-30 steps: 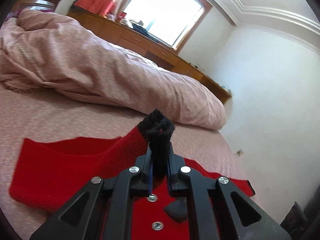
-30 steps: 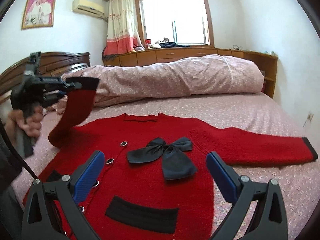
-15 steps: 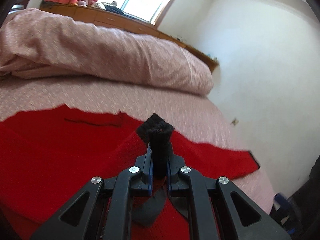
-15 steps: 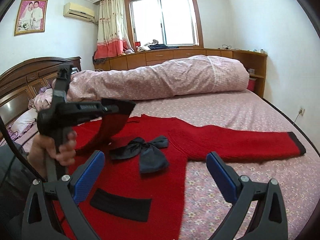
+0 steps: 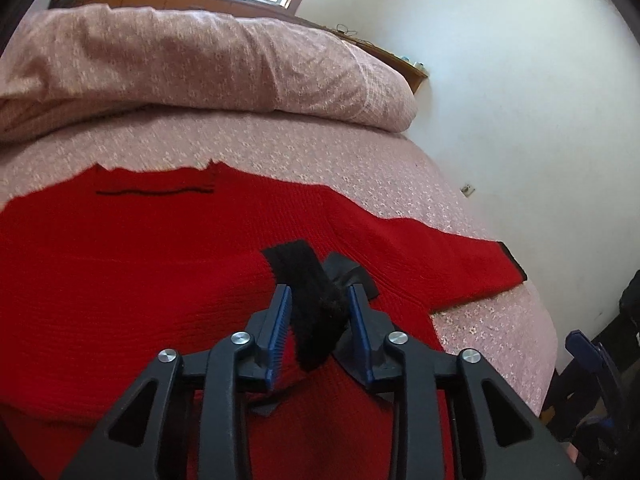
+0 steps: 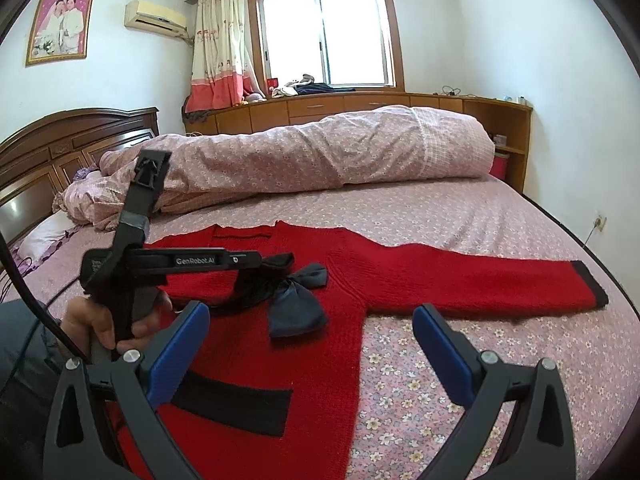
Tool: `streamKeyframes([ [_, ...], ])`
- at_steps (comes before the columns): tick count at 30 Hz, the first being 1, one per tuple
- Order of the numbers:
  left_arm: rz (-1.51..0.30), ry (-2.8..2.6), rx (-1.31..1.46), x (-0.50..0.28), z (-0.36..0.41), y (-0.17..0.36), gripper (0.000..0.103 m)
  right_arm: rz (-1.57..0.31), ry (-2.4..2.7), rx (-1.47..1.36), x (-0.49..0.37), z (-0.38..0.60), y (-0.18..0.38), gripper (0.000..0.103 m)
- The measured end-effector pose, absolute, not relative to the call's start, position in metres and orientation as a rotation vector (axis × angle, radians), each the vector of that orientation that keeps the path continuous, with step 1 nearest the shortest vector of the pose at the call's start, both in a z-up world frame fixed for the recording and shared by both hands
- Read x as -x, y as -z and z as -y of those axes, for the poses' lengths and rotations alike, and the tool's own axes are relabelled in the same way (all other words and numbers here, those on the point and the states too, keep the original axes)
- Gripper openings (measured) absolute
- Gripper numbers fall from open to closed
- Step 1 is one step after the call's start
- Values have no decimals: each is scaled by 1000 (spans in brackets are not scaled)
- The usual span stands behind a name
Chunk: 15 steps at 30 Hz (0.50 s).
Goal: Fold small clothes
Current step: 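Open the left tool to release the cuff onto the cardigan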
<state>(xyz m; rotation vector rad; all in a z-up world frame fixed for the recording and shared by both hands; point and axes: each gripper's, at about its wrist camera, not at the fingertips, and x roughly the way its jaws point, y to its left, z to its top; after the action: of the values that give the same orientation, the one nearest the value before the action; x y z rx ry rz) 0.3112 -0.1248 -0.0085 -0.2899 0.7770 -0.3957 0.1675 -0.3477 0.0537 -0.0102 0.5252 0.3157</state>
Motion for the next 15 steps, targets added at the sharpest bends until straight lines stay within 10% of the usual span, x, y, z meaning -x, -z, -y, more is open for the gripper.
streamKeyframes([
  [15, -719, 158, 229, -256, 4, -14, 28, -535, -366, 56, -179, 309, -54, 103],
])
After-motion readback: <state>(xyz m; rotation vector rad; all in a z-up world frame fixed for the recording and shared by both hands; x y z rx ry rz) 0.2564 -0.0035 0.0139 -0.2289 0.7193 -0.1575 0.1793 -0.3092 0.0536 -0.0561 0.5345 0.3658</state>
